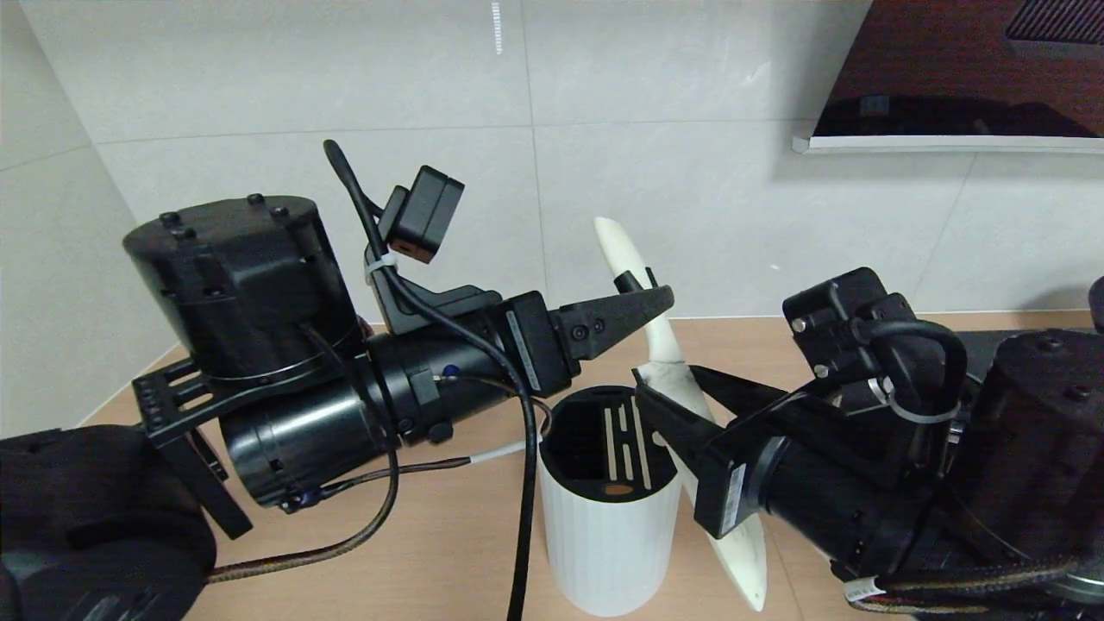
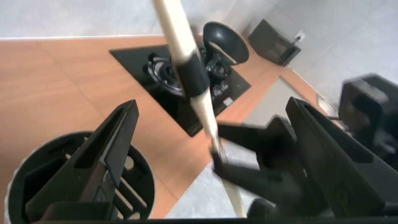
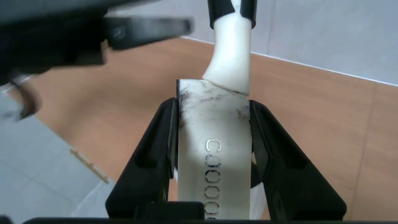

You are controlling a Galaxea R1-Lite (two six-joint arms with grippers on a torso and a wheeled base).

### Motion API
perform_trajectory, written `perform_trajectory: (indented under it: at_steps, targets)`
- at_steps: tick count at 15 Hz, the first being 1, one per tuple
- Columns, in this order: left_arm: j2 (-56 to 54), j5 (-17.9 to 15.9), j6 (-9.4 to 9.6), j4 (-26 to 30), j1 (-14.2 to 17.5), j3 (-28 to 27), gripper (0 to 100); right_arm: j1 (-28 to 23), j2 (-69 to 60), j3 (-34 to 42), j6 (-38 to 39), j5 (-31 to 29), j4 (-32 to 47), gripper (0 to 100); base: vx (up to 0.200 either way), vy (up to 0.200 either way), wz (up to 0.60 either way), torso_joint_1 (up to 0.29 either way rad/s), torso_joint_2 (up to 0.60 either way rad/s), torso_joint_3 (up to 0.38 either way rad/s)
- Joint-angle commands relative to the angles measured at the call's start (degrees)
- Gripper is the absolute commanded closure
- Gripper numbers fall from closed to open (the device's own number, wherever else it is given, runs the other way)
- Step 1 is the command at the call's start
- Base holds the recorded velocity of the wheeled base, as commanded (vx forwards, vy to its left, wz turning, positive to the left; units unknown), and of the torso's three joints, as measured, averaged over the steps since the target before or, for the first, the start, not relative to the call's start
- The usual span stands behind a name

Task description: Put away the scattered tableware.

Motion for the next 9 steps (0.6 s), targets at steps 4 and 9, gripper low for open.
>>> perform_trajectory:
  at_steps: [4,9]
  targets:
    - [2.8,1.0,-0.01,-2.1,-0.3,0.0,0,0.4,0.1,3.0,-2.3,0.3,-4.6,100,0.000,0.000,0.00,0.000,0.00,0.000]
    - [3.2,2.7,-0.01,-3.2,-1.5,-0.1,0,0.4,0.5,3.8,-3.1,0.3,-4.8,100,0.000,0.000,0.00,0.000,0.00,0.000]
